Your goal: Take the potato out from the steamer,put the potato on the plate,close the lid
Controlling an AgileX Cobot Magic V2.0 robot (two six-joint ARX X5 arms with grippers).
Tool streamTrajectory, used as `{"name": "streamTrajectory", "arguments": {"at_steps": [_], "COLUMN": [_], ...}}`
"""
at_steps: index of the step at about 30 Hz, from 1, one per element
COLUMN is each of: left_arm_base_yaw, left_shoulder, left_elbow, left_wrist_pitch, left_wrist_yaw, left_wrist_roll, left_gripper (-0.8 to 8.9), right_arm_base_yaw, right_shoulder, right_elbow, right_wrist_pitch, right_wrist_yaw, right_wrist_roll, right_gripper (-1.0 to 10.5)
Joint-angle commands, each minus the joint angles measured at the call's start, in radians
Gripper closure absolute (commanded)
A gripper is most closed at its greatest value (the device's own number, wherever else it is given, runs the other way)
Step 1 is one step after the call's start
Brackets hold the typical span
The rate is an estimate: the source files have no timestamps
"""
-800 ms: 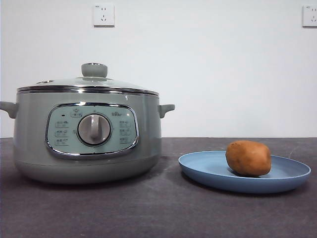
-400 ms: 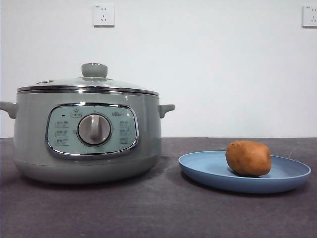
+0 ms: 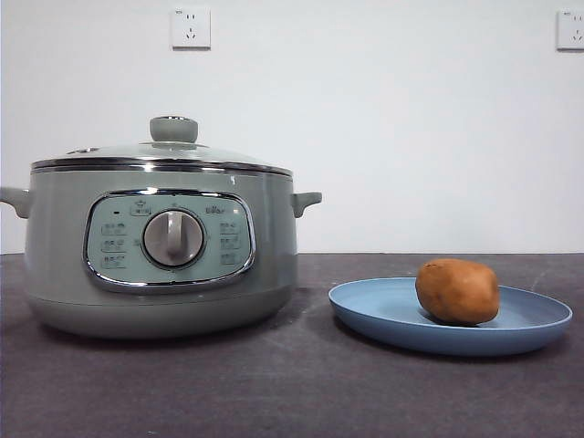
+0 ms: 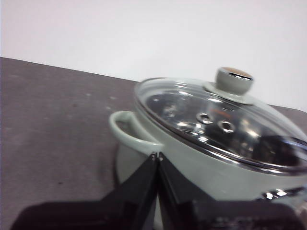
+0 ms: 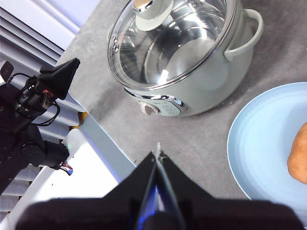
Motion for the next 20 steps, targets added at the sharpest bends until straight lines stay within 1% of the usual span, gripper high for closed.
{"name": "streamTrajectory", "arguments": {"at_steps": [1,3,6,20], "left_arm_base_yaw": [0.004,0.004,0.004,0.003], "left_shoulder": [-0.003,-0.003,-0.003,-0.003], "left_elbow": [-0.014,-0.014,-0.013,-0.013], "left_wrist_pitch": [-0.013,-0.05,-0.149,-0.138], "left_wrist_yaw": [-0.033,-0.037,-0.035,-0.035], "left_wrist_roll": [-0.006,-0.006,-0.018,-0.018], "left_gripper": [8.17,8.17,8.17,8.17], "right_arm_base_yaw": [0.0,0.0,0.0,0.0], "right_shoulder": [0.0,0.0,0.0,0.0], "right_elbow": [-0.002,-0.002,-0.002,-0.002], "right_wrist_pitch": [0.003,0.003,0.003,0.003], "right_wrist_yaw": [-0.003,-0.003,-0.003,-0.003], "right_wrist_roll": [-0.008,-0.008,-0.008,-0.008], "right_gripper": [9.5,9.5,9.5,9.5]}}
